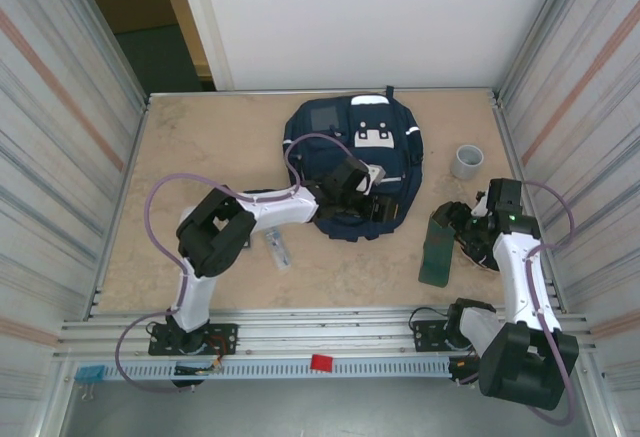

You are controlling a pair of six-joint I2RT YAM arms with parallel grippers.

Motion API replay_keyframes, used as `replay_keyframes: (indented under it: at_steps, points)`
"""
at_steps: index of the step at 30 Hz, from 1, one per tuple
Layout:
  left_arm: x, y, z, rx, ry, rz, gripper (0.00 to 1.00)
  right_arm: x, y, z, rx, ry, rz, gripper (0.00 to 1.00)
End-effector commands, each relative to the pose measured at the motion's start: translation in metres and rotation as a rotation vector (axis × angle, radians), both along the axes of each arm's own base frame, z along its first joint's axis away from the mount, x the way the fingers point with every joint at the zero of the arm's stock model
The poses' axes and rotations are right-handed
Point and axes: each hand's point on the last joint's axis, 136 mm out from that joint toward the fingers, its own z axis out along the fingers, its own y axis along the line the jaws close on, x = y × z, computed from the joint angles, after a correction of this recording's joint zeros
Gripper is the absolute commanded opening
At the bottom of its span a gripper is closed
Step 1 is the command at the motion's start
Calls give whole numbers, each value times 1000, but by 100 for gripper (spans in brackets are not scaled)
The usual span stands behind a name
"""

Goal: Pack the student bag

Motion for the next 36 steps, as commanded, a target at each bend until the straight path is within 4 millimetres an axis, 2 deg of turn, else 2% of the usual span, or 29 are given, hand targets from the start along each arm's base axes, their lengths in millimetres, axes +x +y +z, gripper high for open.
replay_keyframes:
  at_steps: [1, 5, 9, 14, 17, 22, 29, 34, 36]
  points:
    - [15, 47, -19, 112, 0, 89, 76, -3, -8, -6, -26, 22, -46, 75]
    - [15, 55, -1, 101, -32, 89, 76, -9, -12, -10, -68, 67, -70, 79]
    - [9, 52, 31, 33, -52, 76, 77, -15, -5, -16, -114, 109, -49, 82]
    - [4, 59, 67, -23, -106, 88, 78, -23, -4, -28, -212, 182, -42, 85]
    - [-1, 65, 76, -31, -117, 86, 78, -21, -2, -36, -220, 190, -45, 86]
    - [-9, 75, 73, -40, -100, 111, 78, -20, -5, -57, -270, 259, -39, 90]
    - [-11, 81, 65, -23, -92, 127, 78, -15, 3, -79, -297, 347, 40, 93]
    - [-11, 83, 66, -20, -97, 133, 78, -12, 6, -92, -309, 394, 84, 92]
    - [-10, 84, 68, -16, -104, 134, 78, -12, 6, -95, -327, 410, 99, 87]
